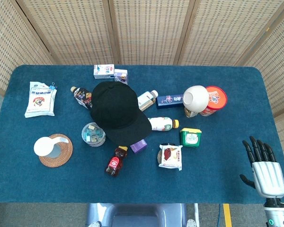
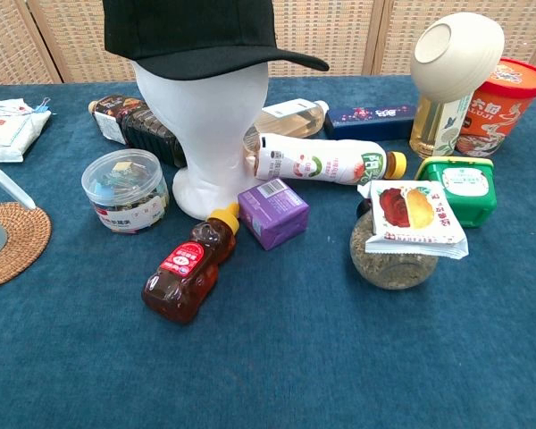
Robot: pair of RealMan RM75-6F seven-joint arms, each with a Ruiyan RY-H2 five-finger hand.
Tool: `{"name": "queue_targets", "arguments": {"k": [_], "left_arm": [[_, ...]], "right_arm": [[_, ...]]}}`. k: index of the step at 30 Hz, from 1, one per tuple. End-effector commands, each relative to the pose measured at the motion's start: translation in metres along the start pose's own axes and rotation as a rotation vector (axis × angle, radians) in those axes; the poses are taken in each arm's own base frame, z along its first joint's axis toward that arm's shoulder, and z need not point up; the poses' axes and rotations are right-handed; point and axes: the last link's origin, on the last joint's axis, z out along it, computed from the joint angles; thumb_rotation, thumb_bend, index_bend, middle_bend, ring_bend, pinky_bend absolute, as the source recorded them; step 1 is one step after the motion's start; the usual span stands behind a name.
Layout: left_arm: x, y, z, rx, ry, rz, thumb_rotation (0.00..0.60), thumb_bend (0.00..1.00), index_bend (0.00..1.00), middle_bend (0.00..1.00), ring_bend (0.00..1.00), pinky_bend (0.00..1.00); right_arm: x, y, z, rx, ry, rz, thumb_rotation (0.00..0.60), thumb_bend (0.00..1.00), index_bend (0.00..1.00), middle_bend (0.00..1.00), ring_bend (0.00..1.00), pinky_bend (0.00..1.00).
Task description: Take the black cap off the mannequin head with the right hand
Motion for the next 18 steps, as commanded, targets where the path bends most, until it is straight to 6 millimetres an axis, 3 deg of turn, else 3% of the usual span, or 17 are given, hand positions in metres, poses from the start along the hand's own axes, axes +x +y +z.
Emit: {"name": "queue_targets", "arguments": {"k": [1, 10, 18], "left_arm": [[0.000, 0.000, 0.001, 0.002, 0.000, -0.001, 0.600, 0.08, 0.00, 0.00, 0.00, 0.06], [0.001, 0.004, 0.000, -0.001, -0.004, -0.013, 0.600, 0.08, 0.00, 0.00, 0.00, 0.06], [0.002, 0.011, 0.002, 0.015, -0.014, -0.016, 0.600, 0.08, 0.00, 0.00, 0.00, 0.06]], "right_arm": [[0.000, -0.001, 0.000, 0.003, 0.001, 0.010, 0.600, 0.00, 0.00, 0.00, 0.00, 0.08], [0.002, -0.008, 0.005, 0.048, 0.032, 0.063, 0.600, 0.00, 0.00, 0.00, 0.00, 0.10], [0.015, -0.034, 0.031, 0.185, 0.161, 0.149, 0.600, 0.00, 0.00, 0.00, 0.00, 0.18]]}}
